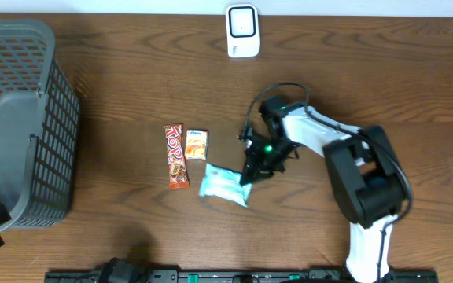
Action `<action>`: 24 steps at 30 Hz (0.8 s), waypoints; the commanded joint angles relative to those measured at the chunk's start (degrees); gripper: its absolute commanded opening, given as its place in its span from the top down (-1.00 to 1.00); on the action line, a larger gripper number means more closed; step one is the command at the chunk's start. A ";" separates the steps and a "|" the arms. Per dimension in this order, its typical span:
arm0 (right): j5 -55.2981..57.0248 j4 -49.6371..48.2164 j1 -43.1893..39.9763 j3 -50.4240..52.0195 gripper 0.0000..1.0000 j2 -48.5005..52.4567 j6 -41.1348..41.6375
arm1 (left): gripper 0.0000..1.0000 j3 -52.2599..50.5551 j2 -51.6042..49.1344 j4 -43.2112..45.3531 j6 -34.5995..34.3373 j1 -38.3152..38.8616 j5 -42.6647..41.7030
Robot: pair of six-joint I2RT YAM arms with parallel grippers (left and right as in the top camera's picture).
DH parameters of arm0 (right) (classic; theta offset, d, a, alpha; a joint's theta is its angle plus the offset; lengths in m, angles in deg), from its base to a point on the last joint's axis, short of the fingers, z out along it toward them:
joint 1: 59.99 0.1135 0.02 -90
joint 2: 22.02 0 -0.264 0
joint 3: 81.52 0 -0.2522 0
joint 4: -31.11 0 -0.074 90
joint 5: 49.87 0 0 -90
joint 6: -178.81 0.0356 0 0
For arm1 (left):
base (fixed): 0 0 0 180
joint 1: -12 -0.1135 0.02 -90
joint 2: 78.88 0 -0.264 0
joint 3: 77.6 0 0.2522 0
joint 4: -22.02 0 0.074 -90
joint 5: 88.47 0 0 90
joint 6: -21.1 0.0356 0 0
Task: Scan the item barcode
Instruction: 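Lift the wipes pack and move it toward the scanner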
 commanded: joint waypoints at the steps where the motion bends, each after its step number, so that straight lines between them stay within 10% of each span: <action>1: 0.24 2.27 -1.81 0.79 0.97 -8.61 -5.14 | -0.96 -0.28 0.46 0.07 -0.48 -0.09 0.50; 24: -18.75 4.98 -5.03 0.81 0.97 -31.06 -7.30 | -0.97 -0.28 0.44 0.07 -0.48 -0.09 0.52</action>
